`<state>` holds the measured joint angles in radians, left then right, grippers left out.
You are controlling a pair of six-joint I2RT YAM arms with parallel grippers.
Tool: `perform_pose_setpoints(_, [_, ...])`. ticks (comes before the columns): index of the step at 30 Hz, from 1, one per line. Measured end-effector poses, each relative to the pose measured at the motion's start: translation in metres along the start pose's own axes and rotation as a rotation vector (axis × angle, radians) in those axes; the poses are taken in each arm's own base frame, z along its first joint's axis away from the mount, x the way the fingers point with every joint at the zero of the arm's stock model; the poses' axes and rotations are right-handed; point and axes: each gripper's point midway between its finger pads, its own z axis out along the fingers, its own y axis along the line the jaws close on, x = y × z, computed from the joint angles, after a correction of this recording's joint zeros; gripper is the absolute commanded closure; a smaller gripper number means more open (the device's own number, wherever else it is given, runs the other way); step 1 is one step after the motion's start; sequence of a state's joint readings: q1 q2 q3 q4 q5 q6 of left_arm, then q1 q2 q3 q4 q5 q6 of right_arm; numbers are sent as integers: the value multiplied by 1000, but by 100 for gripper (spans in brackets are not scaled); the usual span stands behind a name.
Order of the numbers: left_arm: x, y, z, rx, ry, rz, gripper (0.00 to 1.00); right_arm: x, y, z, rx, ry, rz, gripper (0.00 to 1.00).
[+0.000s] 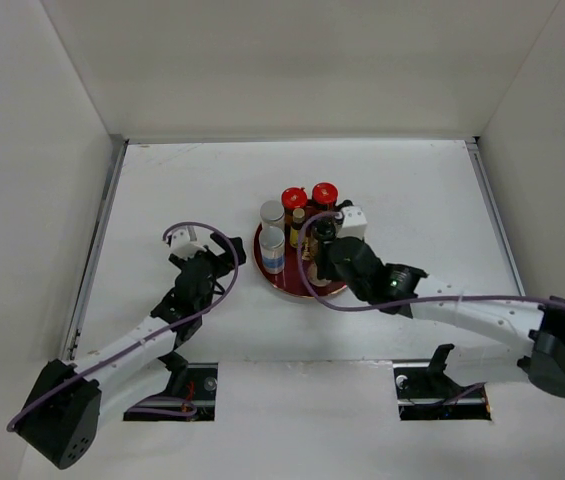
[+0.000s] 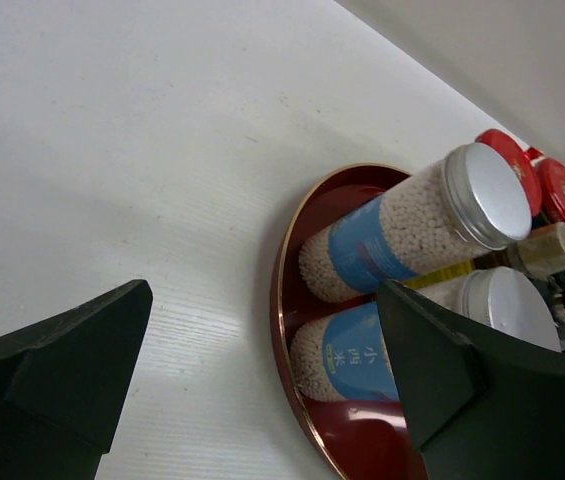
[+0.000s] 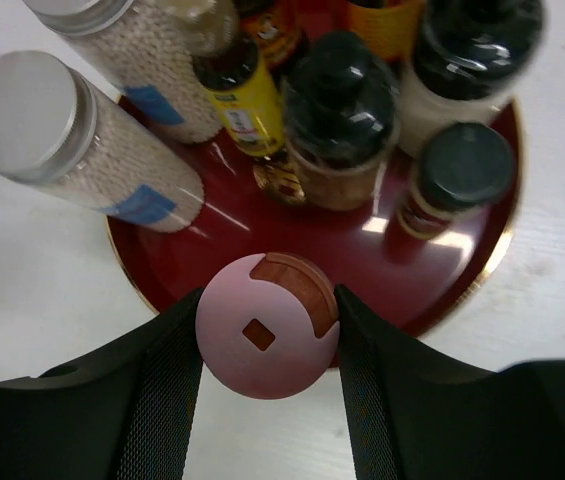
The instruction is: Organize the condiment bottles
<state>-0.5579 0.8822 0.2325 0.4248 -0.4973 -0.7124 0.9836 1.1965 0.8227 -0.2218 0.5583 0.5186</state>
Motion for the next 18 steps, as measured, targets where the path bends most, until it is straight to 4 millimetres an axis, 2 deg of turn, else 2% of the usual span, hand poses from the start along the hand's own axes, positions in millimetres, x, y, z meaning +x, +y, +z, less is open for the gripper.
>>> perform_pose_setpoints(5, [10, 9, 6, -59, 33, 33, 0, 3, 23, 38, -6, -10, -39, 58])
perform_pose_setpoints(11, [21, 19, 10, -101, 69, 63, 0, 19, 32, 68, 6, -5, -93, 54])
perform_pose_setpoints(16, [19, 21, 10, -105, 63, 70, 0, 24, 35, 75, 4, -6, -98, 35])
perform_pose_setpoints(18, [16, 18, 11, -100, 60, 78, 0, 20, 37, 76, -3, -20, -93, 23])
